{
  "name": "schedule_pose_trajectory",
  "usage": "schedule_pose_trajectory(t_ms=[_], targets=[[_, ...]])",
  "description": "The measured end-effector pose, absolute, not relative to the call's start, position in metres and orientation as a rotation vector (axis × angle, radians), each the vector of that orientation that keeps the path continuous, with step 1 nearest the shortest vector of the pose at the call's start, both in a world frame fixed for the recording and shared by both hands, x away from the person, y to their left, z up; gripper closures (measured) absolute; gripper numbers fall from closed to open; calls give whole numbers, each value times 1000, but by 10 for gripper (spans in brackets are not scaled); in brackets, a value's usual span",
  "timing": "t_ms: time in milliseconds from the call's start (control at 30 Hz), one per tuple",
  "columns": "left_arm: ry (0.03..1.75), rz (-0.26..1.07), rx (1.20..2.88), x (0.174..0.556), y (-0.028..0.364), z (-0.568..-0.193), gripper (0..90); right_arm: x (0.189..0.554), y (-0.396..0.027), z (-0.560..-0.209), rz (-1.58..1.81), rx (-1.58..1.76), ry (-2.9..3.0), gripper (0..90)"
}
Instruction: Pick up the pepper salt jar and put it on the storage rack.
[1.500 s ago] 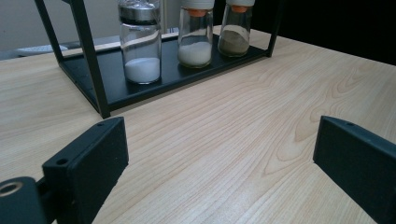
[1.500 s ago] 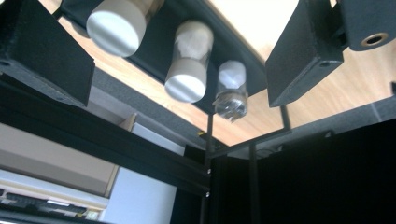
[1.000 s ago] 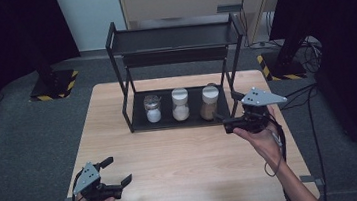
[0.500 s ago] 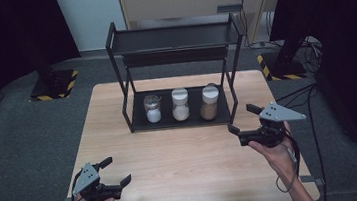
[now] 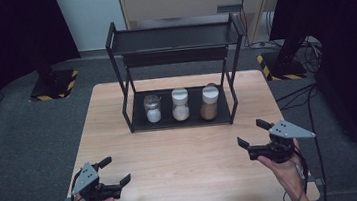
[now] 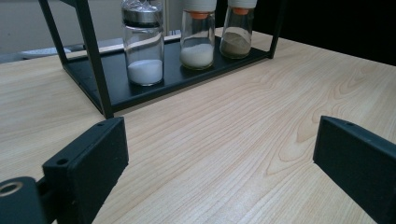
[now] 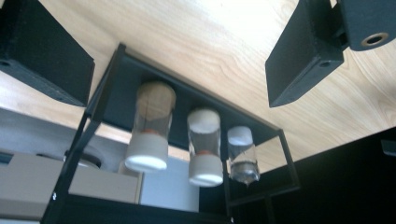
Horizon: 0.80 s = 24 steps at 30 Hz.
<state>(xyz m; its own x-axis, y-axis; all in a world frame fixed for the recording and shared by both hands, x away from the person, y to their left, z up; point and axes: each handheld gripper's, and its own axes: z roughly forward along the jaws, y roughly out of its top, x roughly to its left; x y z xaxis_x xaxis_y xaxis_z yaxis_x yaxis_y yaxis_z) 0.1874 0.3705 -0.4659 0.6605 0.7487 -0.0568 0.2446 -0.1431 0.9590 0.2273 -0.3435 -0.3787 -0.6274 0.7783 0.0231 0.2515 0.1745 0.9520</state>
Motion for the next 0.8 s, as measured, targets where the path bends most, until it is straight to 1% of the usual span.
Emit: schedule_pose_trajectory(t_ms=[367,800], targets=[[814,534,1708,188,370,-466,24,213,-353,-405,1431,1039,1981,77],[804,537,1708,187,370,-465,24,201,-352,-420,1375,1045,1979,77]])
